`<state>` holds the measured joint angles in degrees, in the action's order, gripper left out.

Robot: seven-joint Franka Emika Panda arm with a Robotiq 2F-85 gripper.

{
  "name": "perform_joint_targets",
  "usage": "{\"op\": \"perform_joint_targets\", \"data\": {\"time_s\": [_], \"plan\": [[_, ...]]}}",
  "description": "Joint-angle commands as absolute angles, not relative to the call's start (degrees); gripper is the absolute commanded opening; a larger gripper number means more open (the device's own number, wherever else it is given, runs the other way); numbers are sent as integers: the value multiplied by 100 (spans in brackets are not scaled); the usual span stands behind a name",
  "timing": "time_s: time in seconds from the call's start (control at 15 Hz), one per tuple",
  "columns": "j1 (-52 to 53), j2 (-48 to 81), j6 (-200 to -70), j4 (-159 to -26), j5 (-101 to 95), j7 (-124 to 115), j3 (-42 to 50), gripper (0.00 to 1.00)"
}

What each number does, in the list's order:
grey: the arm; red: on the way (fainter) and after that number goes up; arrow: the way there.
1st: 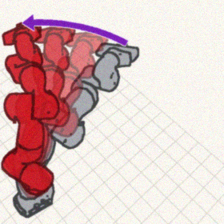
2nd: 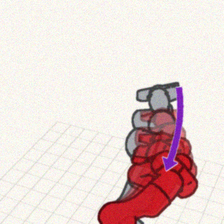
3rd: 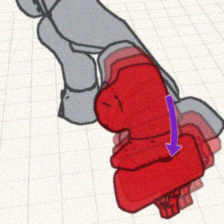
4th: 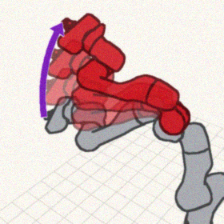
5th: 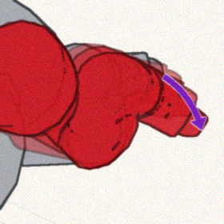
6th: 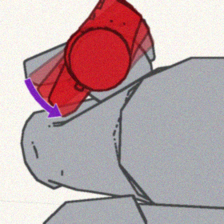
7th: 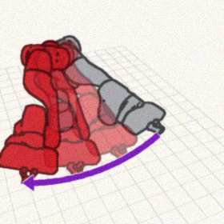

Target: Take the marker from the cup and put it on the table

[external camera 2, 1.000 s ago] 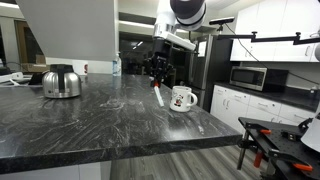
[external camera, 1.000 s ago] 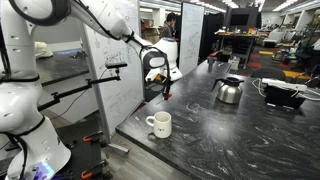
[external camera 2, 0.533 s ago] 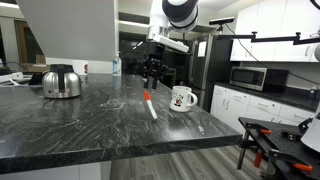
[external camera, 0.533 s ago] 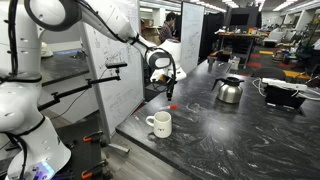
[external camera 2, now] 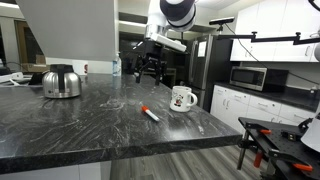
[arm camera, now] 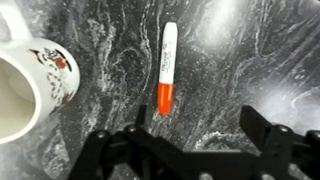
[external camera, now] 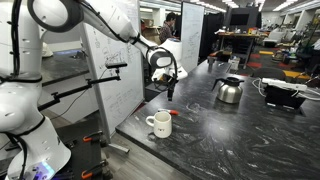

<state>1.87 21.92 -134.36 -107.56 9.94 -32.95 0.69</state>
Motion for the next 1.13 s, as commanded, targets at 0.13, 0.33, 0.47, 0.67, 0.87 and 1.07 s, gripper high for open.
{"op": "perform_joint_targets", "data": {"time_s": [0.13, 0.33, 0.47, 0.67, 0.87, 1.07], "plan": [[386, 1700, -14224, -11349, 845, -3364, 286, 100], [450, 1126, -14352, -11758, 511, -3541, 433, 100], [441, 645, -14052, -12002, 132, -3786, 496, 100], [266, -43, -13392, -12335, -214, -3858, 391, 100], [106, -561, -13016, -12637, -259, -3779, 284, 100], [-41, -848, -13036, -12868, -299, -3740, 203, 100]]}}
